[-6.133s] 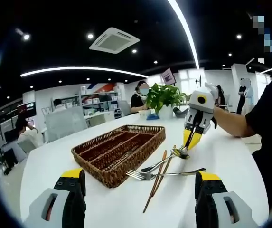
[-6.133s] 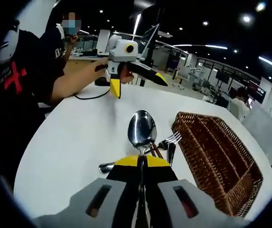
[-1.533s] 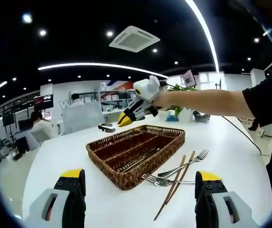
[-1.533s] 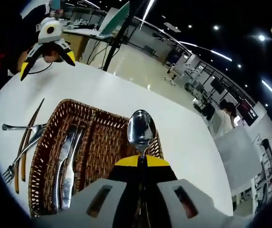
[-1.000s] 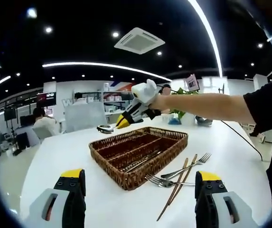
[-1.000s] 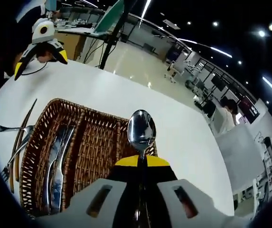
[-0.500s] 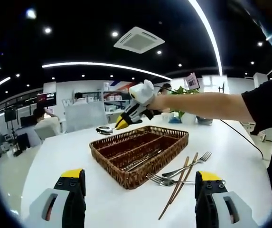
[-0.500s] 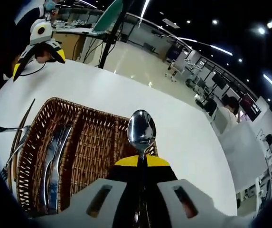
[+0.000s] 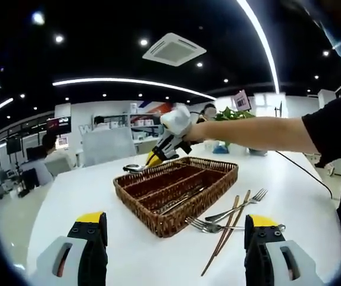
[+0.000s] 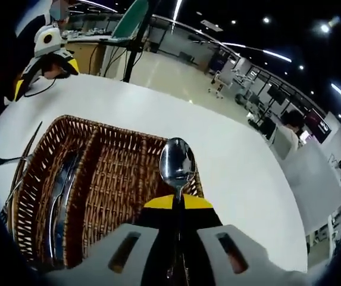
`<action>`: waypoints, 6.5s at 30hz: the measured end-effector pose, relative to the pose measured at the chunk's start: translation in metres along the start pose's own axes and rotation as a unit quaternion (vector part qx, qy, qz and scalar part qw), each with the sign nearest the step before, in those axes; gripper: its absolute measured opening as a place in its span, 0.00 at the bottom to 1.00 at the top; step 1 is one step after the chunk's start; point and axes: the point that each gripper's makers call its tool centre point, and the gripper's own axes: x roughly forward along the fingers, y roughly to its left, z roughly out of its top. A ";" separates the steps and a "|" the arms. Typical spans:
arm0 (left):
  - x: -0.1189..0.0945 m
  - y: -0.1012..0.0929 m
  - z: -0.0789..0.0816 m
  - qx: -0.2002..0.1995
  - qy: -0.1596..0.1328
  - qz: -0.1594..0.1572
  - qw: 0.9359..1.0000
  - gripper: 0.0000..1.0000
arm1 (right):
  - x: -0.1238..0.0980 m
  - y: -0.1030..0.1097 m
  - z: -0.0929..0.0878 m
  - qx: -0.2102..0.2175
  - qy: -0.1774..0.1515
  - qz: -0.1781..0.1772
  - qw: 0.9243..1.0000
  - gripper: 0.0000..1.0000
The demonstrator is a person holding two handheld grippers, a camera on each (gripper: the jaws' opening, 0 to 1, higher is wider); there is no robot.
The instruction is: Arrange the knives, forks, and spoons in their matching storage slots by inserting each utensil handle-first until every utensil is classified and aligned in the correct compartment
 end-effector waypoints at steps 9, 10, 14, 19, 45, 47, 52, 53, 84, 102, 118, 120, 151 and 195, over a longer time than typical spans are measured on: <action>0.000 0.005 -0.004 -0.007 0.004 0.006 1.000 1.00 | 0.016 0.004 -0.010 0.014 0.005 0.023 1.000 0.00; 0.000 0.005 -0.004 -0.007 0.004 0.006 1.000 1.00 | 0.018 0.005 -0.012 0.016 0.005 0.026 1.000 0.00; 0.000 0.005 -0.007 -0.007 0.008 0.007 1.000 1.00 | 0.022 0.008 -0.017 0.023 0.007 0.034 0.999 0.00; 0.001 0.003 -0.008 -0.005 0.010 0.002 1.000 1.00 | 0.026 0.011 -0.022 0.046 0.010 0.051 0.998 0.00; 0.006 0.005 -0.016 -0.010 0.025 -0.001 1.000 1.00 | 0.038 0.020 -0.033 0.097 0.004 0.085 0.992 0.02; 0.007 0.004 -0.016 -0.010 0.026 -0.001 1.000 1.00 | 0.035 0.016 -0.034 0.094 0.009 0.071 0.993 0.02; 0.007 0.002 -0.014 -0.014 0.020 -0.007 1.000 1.00 | 0.015 -0.002 -0.017 0.120 -0.024 0.039 0.992 0.06; 0.008 0.002 -0.014 -0.013 0.020 -0.007 1.000 1.00 | 0.012 -0.002 -0.015 0.123 -0.028 0.038 0.991 0.09; 0.016 0.000 0.002 0.002 -0.031 0.012 0.999 1.00 | -0.139 0.034 -0.073 0.226 -0.072 -0.235 0.943 1.00; 0.017 -0.011 0.007 0.007 -0.041 0.003 0.999 1.00 | -0.204 0.100 -0.079 0.260 -0.125 -0.304 0.908 1.00; 0.019 -0.021 0.003 0.022 -0.033 -0.013 0.999 1.00 | -0.223 0.137 -0.078 0.276 -0.159 -0.306 0.897 1.00; 0.019 -0.021 0.003 0.024 -0.030 -0.010 0.999 1.00 | -0.225 0.143 -0.077 0.278 -0.159 -0.303 0.897 1.00; 0.009 -0.014 0.007 0.036 -0.030 -0.004 0.999 1.00 | -0.253 0.188 -0.062 0.284 -0.162 -0.289 0.900 1.00; 0.059 -0.075 0.074 0.099 -0.022 -0.164 0.981 1.00 | -0.274 0.181 -0.072 0.292 -0.177 -0.295 0.892 1.00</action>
